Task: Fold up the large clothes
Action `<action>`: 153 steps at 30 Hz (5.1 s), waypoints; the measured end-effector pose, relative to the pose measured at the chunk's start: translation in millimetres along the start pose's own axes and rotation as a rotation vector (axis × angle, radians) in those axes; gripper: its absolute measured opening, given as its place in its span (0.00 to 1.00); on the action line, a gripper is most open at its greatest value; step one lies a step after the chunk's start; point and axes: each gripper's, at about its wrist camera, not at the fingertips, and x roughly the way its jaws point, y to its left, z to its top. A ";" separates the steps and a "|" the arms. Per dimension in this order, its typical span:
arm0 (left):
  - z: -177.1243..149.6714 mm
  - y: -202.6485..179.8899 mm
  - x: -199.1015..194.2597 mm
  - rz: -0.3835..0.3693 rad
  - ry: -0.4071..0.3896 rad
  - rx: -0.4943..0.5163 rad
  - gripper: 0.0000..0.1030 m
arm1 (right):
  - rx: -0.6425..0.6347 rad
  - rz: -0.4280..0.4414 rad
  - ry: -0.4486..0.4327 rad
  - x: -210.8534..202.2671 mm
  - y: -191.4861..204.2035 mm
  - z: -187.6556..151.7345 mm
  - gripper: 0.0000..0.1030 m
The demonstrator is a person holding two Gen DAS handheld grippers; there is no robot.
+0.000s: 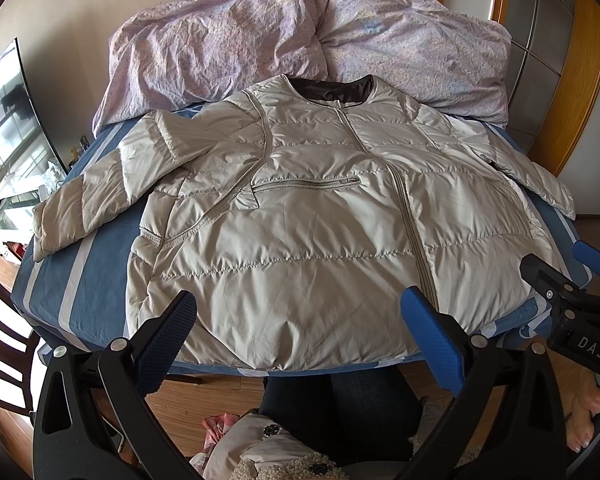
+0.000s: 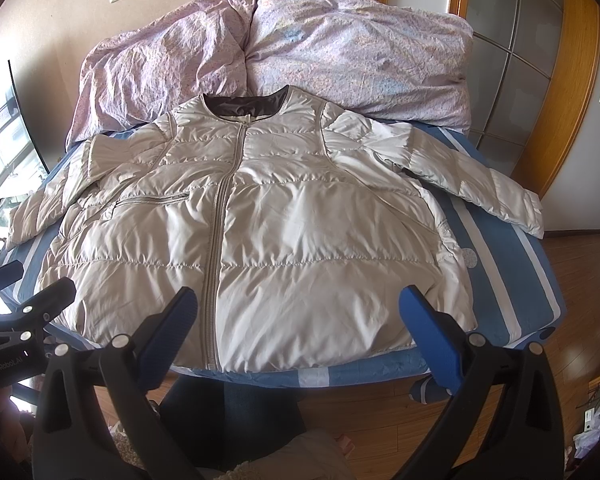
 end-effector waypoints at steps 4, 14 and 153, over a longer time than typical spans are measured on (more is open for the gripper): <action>0.0 0.0 0.0 0.000 0.000 0.001 0.99 | 0.001 0.000 0.000 0.1 -0.2 0.0 0.98; -0.1 -0.1 0.0 0.000 0.000 0.000 0.99 | 0.001 0.001 0.001 1.5 0.2 0.3 0.98; -54.6 417.6 132.3 -0.169 -0.281 -1.522 0.13 | -0.079 0.385 0.059 160.1 51.1 162.2 0.57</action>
